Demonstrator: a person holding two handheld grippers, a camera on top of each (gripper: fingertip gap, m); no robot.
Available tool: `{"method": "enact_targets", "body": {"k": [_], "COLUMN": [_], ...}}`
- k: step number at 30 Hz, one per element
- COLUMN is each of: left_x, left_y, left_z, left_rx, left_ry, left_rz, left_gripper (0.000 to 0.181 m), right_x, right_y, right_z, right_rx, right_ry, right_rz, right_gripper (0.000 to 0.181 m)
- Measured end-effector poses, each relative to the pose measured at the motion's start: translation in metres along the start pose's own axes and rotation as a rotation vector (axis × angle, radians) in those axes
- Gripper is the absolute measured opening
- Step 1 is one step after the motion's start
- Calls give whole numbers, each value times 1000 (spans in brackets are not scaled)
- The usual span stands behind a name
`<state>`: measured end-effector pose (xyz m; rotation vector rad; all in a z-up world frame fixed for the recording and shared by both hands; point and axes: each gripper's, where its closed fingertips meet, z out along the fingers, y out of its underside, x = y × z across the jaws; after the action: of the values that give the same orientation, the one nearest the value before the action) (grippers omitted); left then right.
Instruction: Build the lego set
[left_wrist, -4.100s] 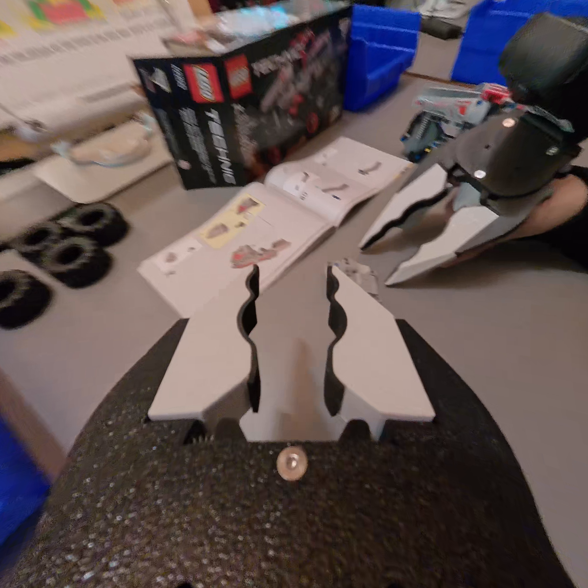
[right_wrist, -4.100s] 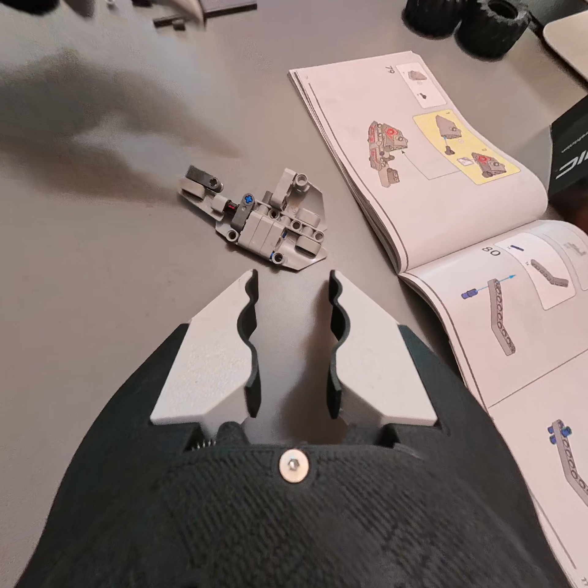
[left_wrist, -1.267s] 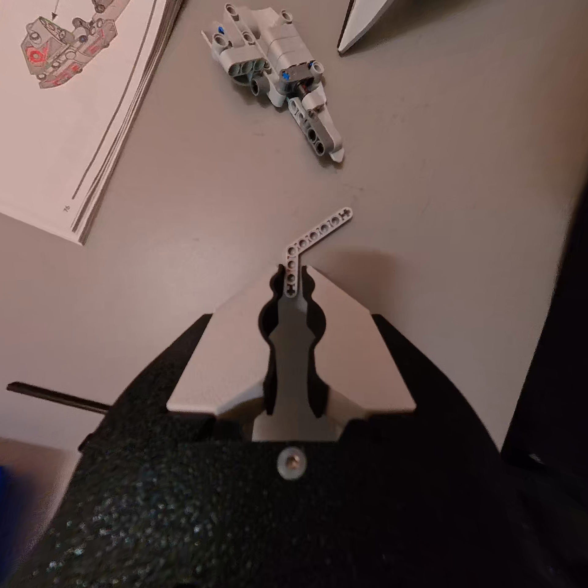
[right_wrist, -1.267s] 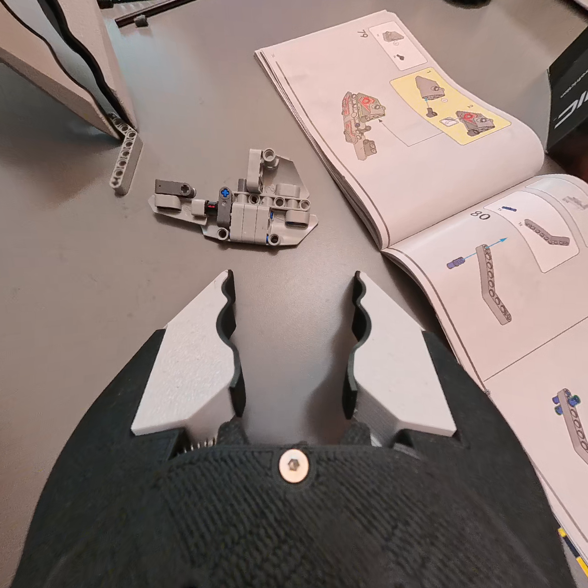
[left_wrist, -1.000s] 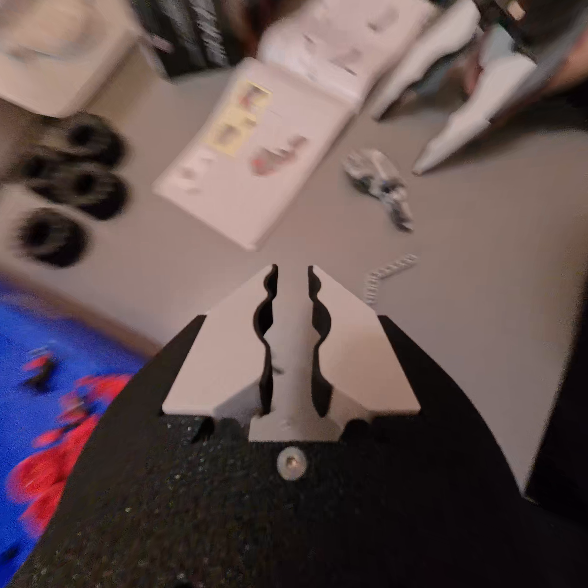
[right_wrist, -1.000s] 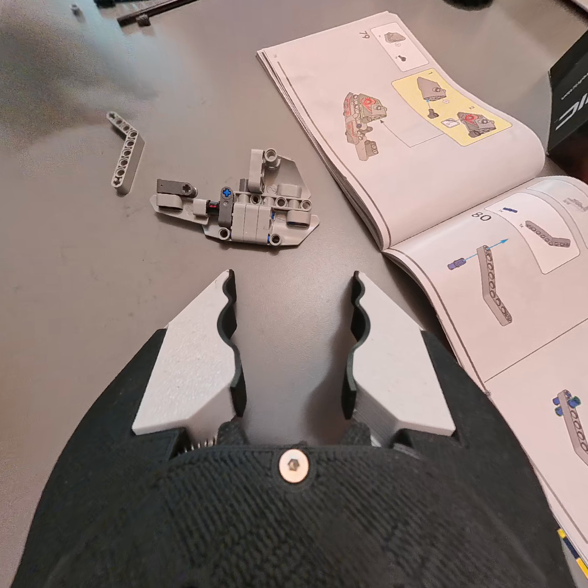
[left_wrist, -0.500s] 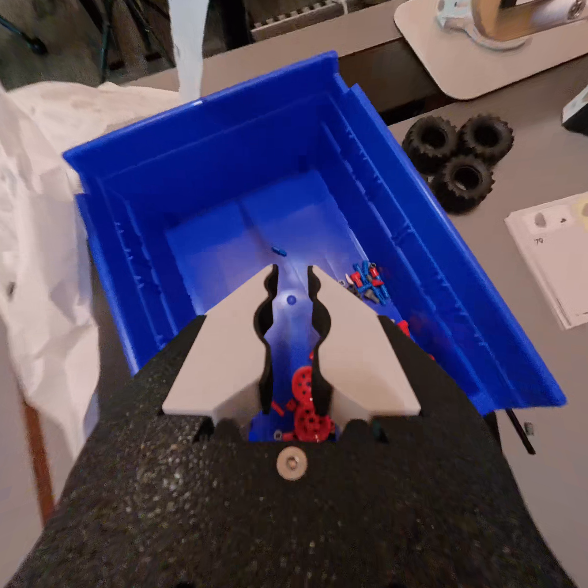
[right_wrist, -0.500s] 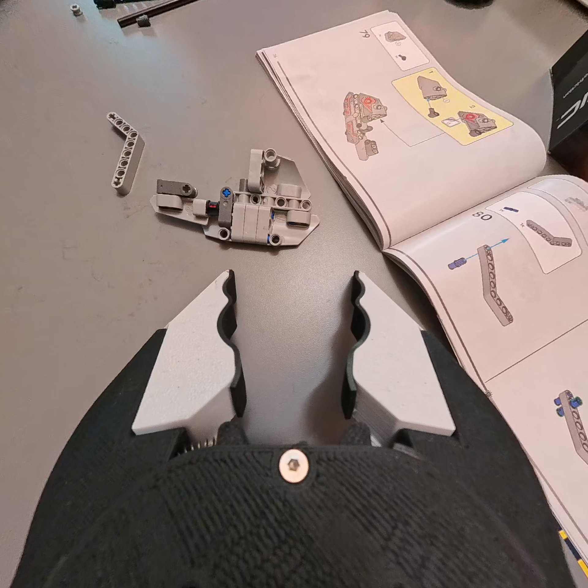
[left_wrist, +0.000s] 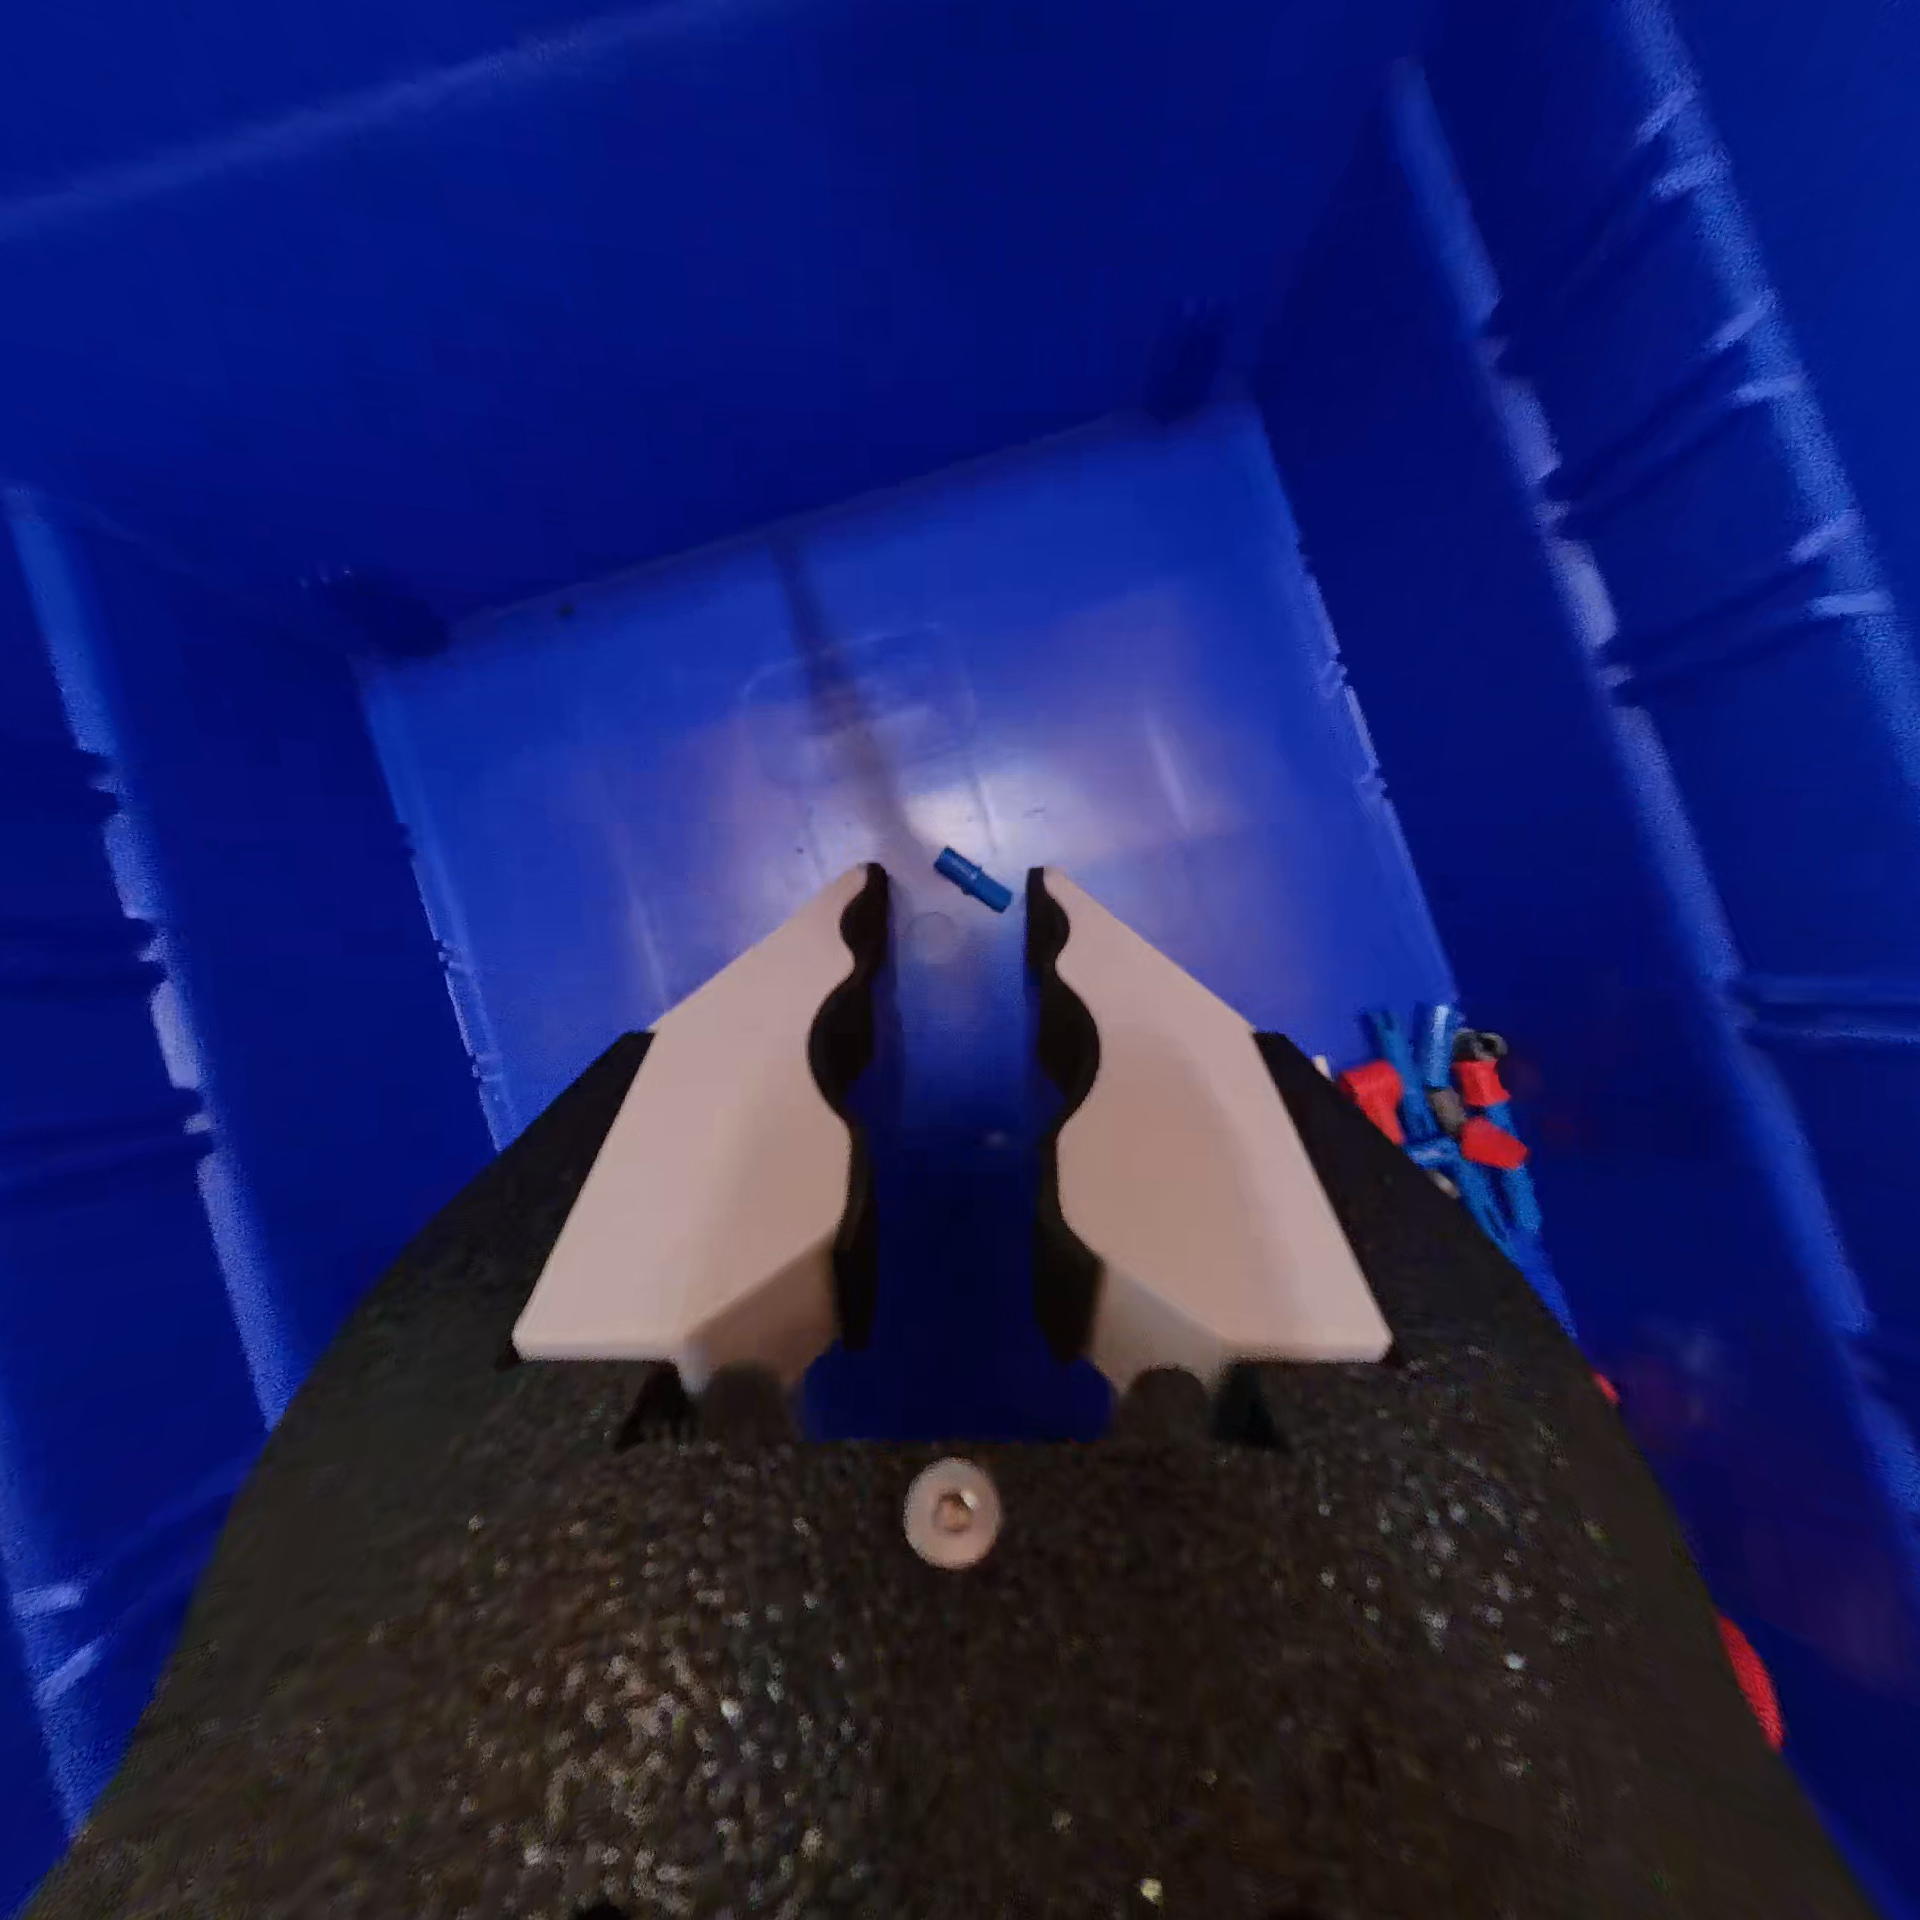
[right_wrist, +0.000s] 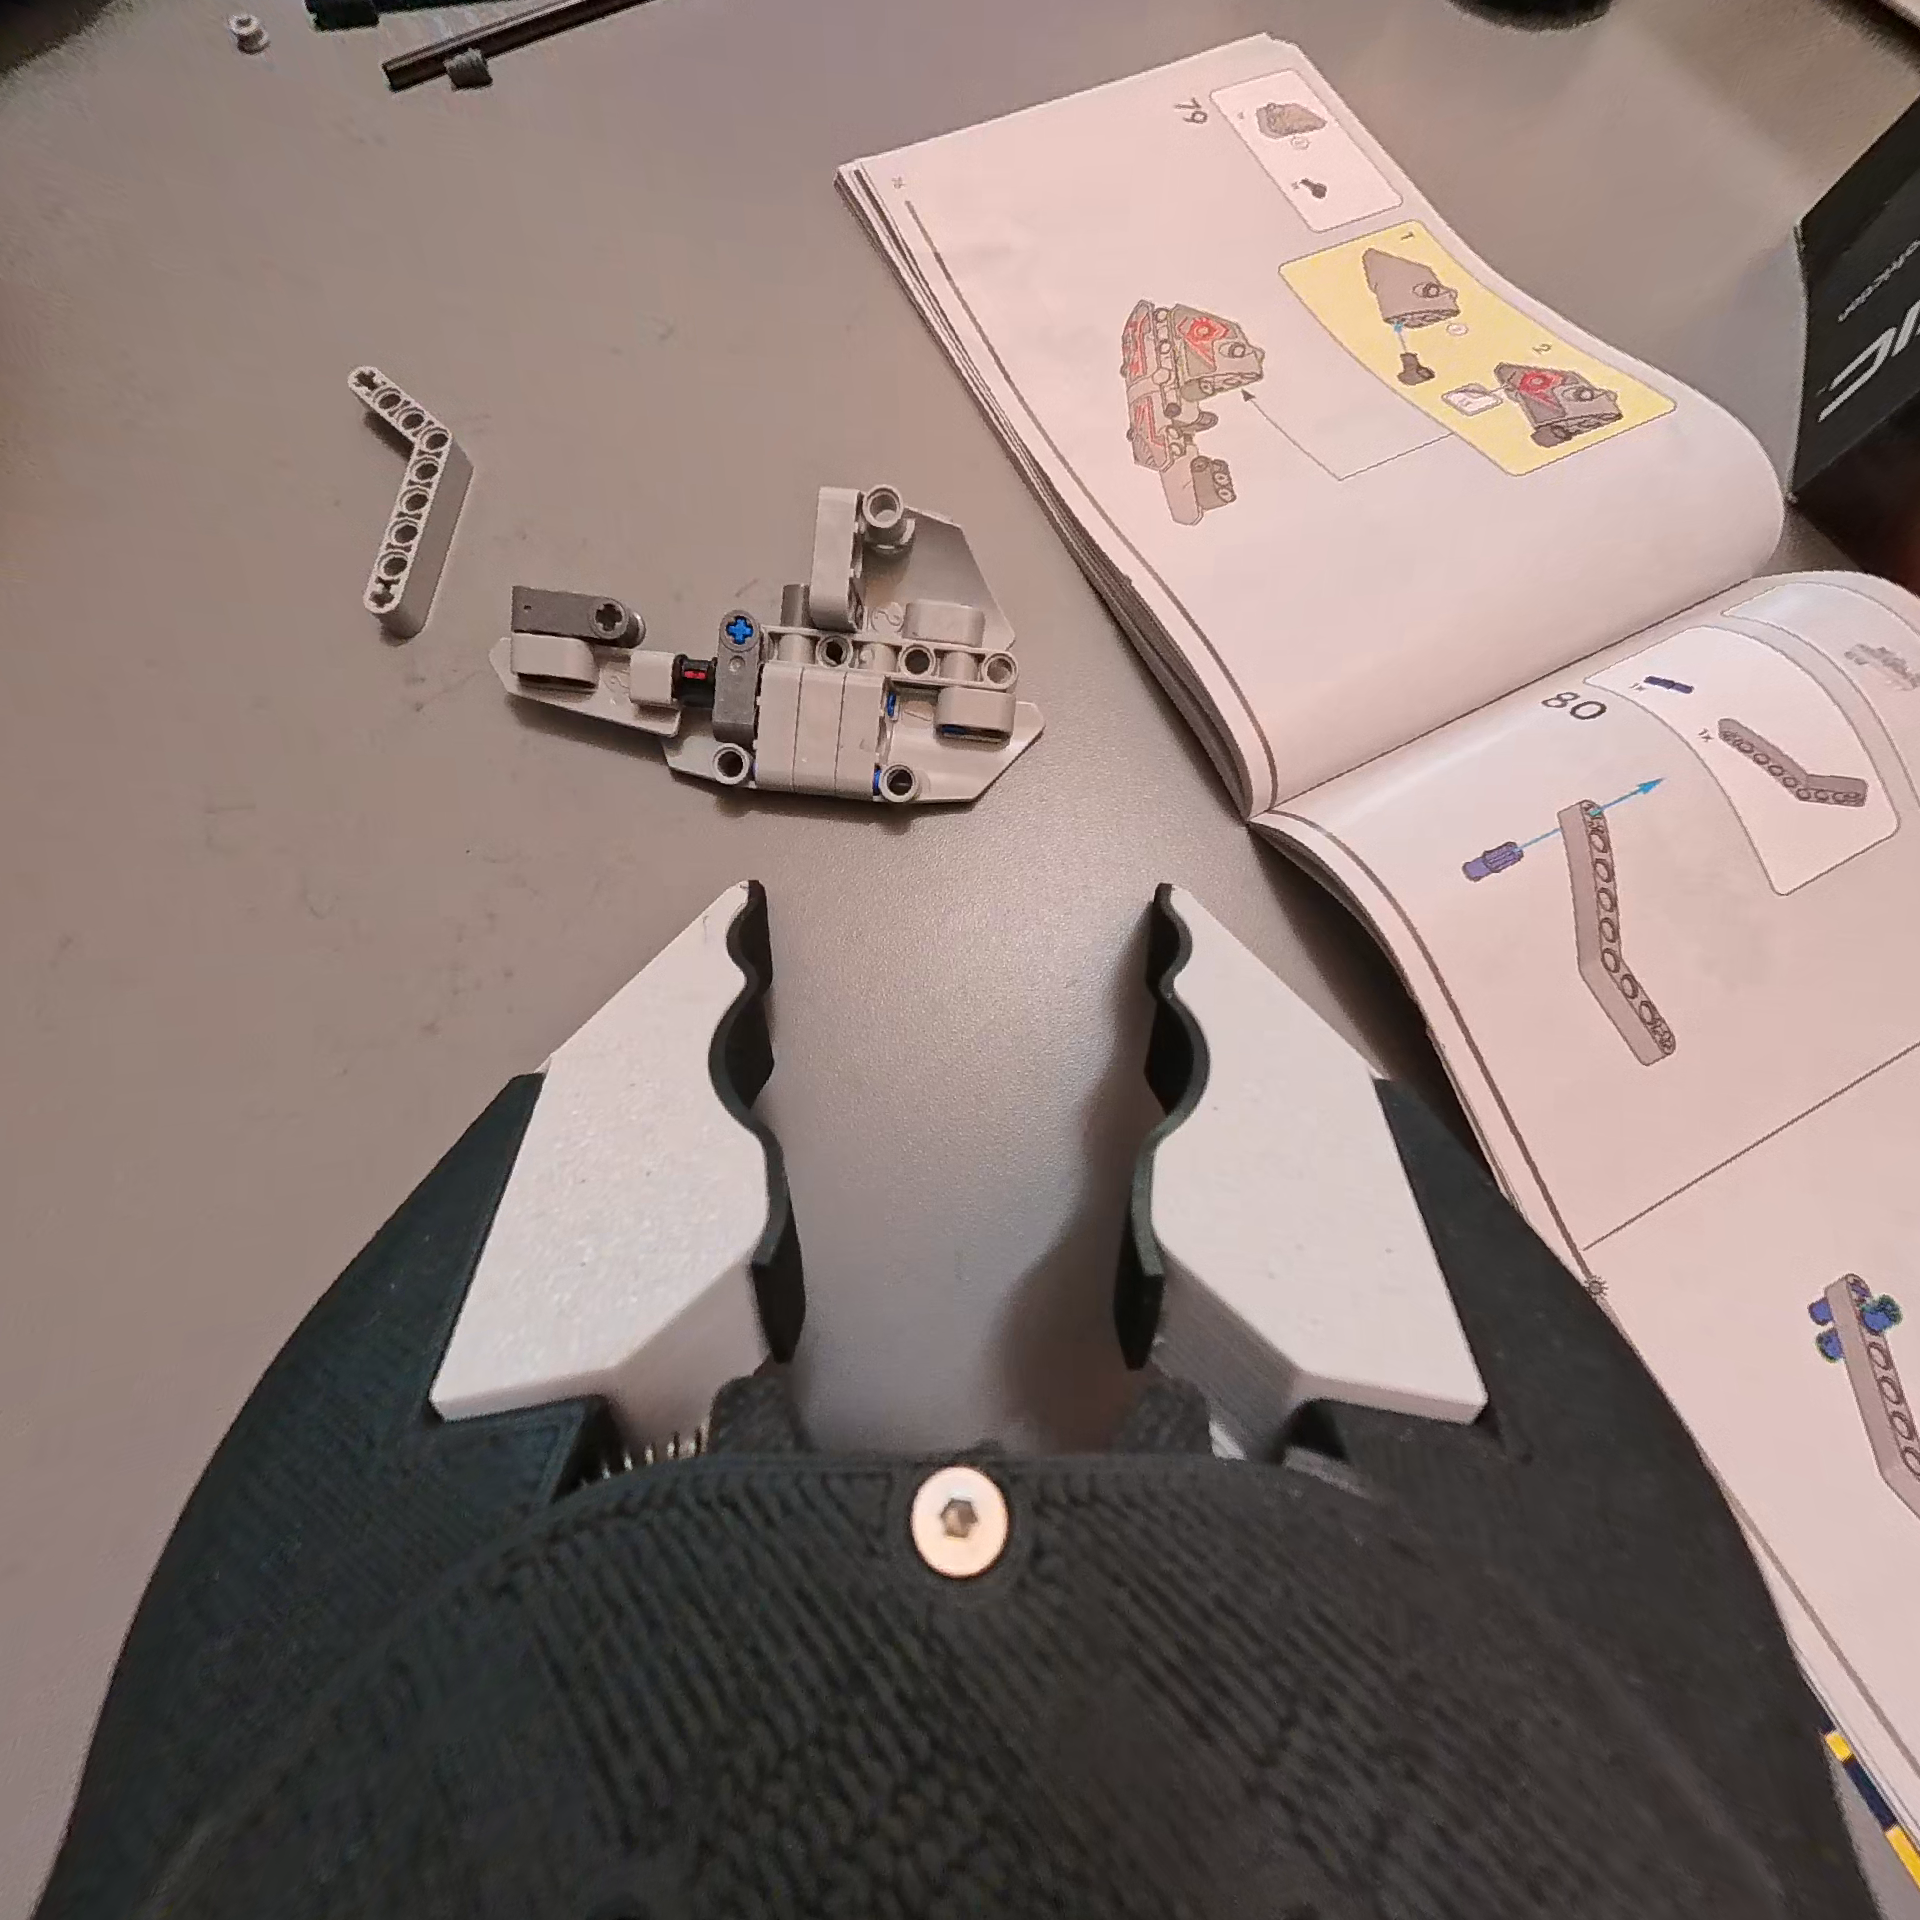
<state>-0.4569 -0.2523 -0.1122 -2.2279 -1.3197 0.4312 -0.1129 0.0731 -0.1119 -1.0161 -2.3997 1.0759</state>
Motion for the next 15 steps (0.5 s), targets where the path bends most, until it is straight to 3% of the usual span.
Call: {"method": "enact_targets", "body": {"k": [4,9,12,15], "left_x": [7,11,16,37], "left_y": [-2,-6,-38,-68], "left_z": [2,-12,-54,-119], "left_rx": [27,39,193,378], "left_ry": [28,27,-6,-18], "left_rz": [49,133,145,181], "left_gripper": [6,6,6,5], "right_x": [0,1,2,2], "right_y": [0,-1,-1,-1], "right_z": [0,1,1,1], "right_rx": [0,0,1,1], "right_ry": [0,-6,-7,-4], "right_rz": [0,-9,-6,-10], "right_gripper": [72,71,70,70]}}
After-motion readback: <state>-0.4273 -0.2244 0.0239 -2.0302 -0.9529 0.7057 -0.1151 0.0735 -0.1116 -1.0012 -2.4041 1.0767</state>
